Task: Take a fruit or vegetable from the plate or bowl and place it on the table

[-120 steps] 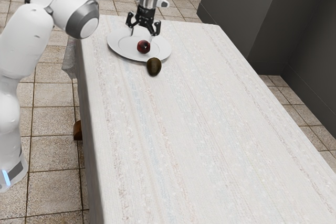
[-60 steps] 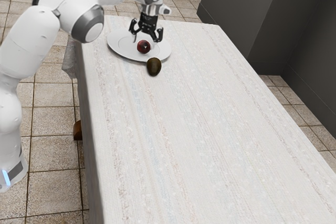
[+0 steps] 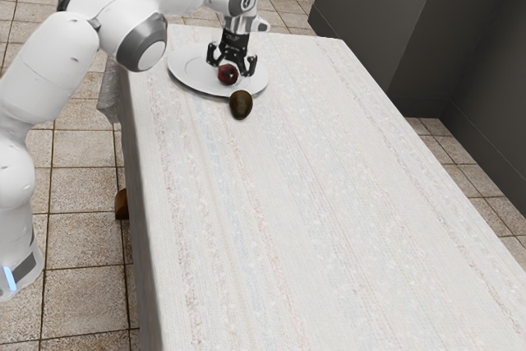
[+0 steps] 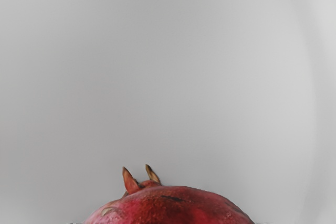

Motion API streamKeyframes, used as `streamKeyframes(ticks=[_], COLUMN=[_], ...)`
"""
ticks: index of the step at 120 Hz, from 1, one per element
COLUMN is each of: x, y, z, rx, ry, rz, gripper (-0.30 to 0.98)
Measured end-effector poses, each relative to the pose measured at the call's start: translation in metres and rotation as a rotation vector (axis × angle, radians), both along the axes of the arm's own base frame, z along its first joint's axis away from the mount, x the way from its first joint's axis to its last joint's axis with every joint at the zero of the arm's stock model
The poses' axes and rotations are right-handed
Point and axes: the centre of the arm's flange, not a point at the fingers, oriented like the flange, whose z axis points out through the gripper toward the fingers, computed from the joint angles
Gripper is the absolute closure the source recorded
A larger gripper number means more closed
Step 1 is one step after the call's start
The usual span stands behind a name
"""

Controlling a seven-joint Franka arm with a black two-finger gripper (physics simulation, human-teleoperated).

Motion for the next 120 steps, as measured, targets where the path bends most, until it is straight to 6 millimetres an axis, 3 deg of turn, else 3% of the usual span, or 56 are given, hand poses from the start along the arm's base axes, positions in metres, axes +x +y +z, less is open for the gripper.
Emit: streamKeyframes(ticks=[24, 38, 48, 61, 72, 84, 100, 109, 120], x=[0.003, 0.008, 0.036, 0.084, 0.113, 0.133, 0.144, 0.148, 0.150], y=[-0.003, -0.020, -0.062, -0.142, -0.203, -0.258, -0.293, -0.310, -0.320], z=[0.009, 0.046, 0.075, 0.096, 0.098, 0.088, 0.081, 0.085, 0.086], rx=[0.014, 0.034, 0.055, 0.060, 0.035, 0.005, -0.002, 0.005, 0.007], ry=[-0.020, -0.073, -0.117, -0.168, -0.194, -0.193, -0.188, -0.192, -0.196], rz=[-0.003, -0.030, -0.107, -0.249, -0.351, -0.436, -0.489, -0.517, -0.534], gripper=[0.37, 0.39, 0.38, 0.38, 0.38, 0.38, 0.38, 0.22, 0.12])
